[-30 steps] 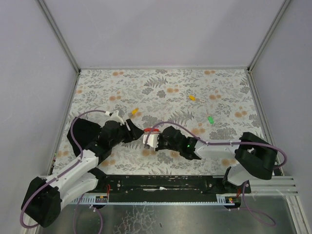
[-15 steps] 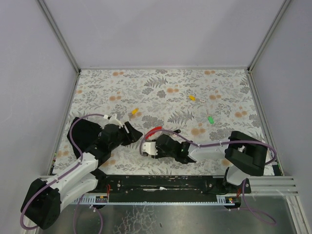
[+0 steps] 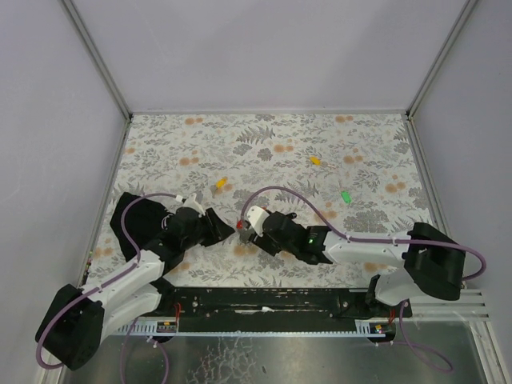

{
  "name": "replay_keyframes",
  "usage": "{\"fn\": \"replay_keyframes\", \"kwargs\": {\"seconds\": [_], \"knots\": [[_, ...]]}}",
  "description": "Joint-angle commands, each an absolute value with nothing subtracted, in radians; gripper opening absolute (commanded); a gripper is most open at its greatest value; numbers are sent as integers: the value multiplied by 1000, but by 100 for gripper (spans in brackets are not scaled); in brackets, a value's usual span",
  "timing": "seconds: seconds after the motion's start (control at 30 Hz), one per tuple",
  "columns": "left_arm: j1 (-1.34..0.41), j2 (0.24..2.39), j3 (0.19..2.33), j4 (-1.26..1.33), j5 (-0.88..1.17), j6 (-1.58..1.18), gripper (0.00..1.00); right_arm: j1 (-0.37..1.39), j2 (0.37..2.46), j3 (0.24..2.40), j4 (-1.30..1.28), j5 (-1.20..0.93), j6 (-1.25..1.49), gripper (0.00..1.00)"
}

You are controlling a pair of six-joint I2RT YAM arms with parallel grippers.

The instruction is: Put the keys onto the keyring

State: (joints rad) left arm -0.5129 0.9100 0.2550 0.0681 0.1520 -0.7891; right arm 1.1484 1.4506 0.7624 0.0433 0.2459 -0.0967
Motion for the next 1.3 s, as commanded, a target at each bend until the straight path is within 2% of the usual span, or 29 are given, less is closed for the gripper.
{"fn": "replay_keyframes", "kwargs": {"seconds": [0.0, 0.27, 0.67, 0.87, 1.27], "knots": [[-555, 914, 234, 106, 150, -831, 41, 1126, 1366, 711, 88, 330, 44, 59], [-628, 998, 216, 205, 76, -850, 35, 1117, 1316, 652, 152, 342, 60, 61], [-633, 1155, 214, 341, 75, -844, 24, 1117, 1336, 620, 224, 269, 95, 60], [-650, 1172, 218, 356, 78, -836, 17, 1117, 1350, 611, 280, 229, 112, 60], [-681, 1162, 246, 324, 45, -814, 12, 1118, 1364, 614, 357, 116, 155, 59]]}}
